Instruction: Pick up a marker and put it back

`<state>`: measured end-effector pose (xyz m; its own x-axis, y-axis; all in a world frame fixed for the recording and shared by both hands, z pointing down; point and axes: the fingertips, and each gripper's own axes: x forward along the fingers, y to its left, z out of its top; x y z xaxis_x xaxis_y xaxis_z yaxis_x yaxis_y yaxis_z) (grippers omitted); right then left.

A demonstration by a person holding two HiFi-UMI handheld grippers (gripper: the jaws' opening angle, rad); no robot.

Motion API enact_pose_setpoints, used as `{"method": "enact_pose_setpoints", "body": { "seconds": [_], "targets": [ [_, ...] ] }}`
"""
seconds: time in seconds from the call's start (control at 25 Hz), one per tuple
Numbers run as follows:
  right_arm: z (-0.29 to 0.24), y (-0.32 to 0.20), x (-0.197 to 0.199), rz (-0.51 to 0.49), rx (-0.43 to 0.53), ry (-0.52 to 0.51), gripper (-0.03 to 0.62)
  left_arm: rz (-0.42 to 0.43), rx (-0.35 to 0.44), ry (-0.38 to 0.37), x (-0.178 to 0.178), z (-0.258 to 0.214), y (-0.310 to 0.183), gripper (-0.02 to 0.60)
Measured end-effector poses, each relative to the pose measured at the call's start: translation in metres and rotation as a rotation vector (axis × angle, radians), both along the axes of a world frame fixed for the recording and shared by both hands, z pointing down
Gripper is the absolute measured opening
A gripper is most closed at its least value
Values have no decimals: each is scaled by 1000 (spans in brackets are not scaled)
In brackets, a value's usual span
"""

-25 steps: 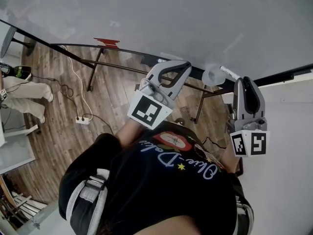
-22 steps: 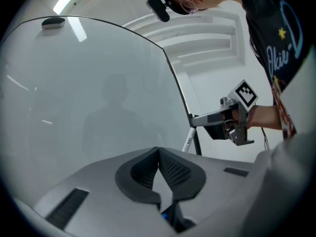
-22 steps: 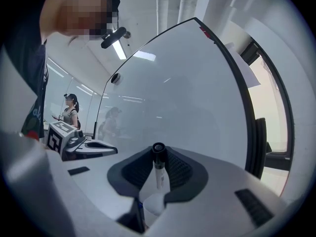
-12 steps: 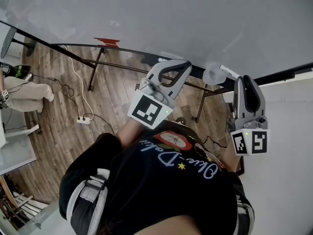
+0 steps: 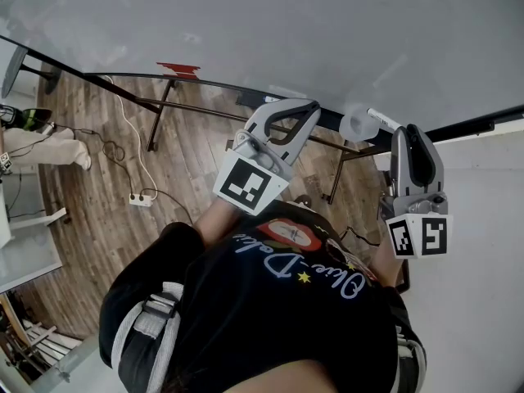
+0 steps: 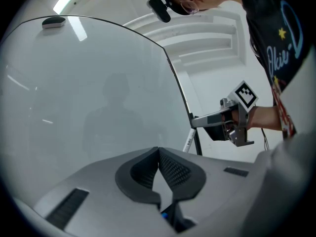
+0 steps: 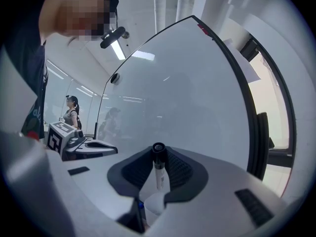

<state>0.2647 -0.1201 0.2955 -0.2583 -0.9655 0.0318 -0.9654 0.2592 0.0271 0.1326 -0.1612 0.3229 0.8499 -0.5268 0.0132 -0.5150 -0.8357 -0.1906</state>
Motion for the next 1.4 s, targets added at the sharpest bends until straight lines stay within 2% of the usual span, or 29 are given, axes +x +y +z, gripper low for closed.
{"method": "enact_pose_setpoints", "body": {
  "seconds": [0.6,1.4],
  "targets": [
    [21,-6,1,-25,-30,-24,72,-14,8,-12,-1,-1,1,3],
    [96,-25,2,-25,-164,-2,72,-83,6,-70,-14,4,0,5]
  ]
}}
